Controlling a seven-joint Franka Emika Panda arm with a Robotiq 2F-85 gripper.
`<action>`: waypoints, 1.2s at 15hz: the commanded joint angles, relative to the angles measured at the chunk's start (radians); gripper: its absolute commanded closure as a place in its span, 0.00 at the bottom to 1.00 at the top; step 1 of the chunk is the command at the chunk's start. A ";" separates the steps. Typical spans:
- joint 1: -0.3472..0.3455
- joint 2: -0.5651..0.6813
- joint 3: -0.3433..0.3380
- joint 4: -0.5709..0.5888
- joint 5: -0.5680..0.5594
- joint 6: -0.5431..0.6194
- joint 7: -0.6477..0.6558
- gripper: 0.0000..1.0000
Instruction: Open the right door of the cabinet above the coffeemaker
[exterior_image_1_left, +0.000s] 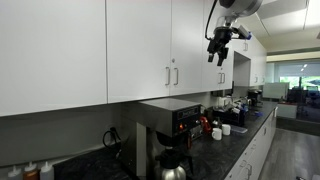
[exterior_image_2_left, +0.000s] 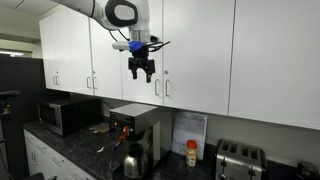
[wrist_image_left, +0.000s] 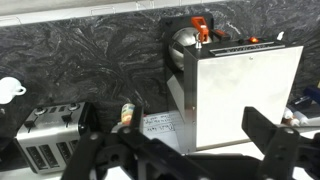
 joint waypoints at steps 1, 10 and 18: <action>-0.013 0.114 0.031 0.065 0.038 0.091 -0.065 0.00; -0.037 0.340 0.110 0.219 0.061 0.284 -0.100 0.00; -0.062 0.427 0.172 0.306 0.056 0.431 -0.096 0.00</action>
